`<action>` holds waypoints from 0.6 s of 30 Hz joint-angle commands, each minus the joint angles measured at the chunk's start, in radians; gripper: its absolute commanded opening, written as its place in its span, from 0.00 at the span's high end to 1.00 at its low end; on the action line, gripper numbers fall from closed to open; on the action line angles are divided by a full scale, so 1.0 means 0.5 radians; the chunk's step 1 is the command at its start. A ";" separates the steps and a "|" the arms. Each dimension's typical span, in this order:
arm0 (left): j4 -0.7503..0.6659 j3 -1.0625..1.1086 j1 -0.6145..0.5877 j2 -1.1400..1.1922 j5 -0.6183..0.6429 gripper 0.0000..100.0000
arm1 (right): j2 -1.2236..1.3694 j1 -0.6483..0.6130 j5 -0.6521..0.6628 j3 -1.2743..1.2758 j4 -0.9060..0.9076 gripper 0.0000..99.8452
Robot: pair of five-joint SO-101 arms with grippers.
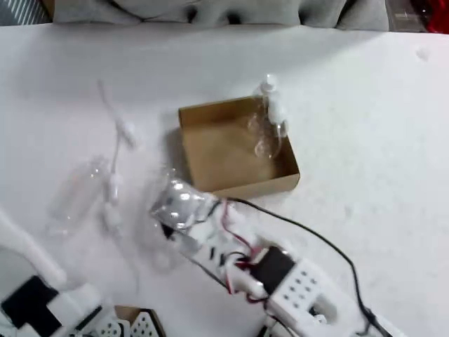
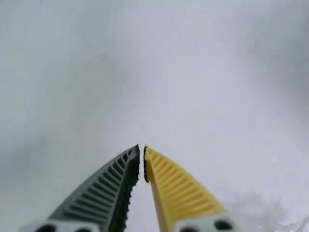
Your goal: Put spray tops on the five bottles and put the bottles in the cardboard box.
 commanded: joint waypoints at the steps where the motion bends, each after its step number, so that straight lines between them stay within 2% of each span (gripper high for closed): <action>1: -0.003 -0.273 -0.087 0.180 -0.018 0.98 | 0.339 -0.020 -0.203 -0.107 -0.471 0.98; 7: -0.003 -0.500 -0.130 0.459 -0.018 0.98 | 0.999 -0.017 -0.522 -0.313 -1.119 0.98; 12: -0.003 -0.608 -0.130 0.603 -0.018 0.98 | 1.646 -0.023 -0.697 -0.832 -1.168 0.98; 18: -0.003 -0.663 -0.130 0.628 -0.018 0.98 | 2.220 -0.020 -0.724 -1.326 -1.168 0.97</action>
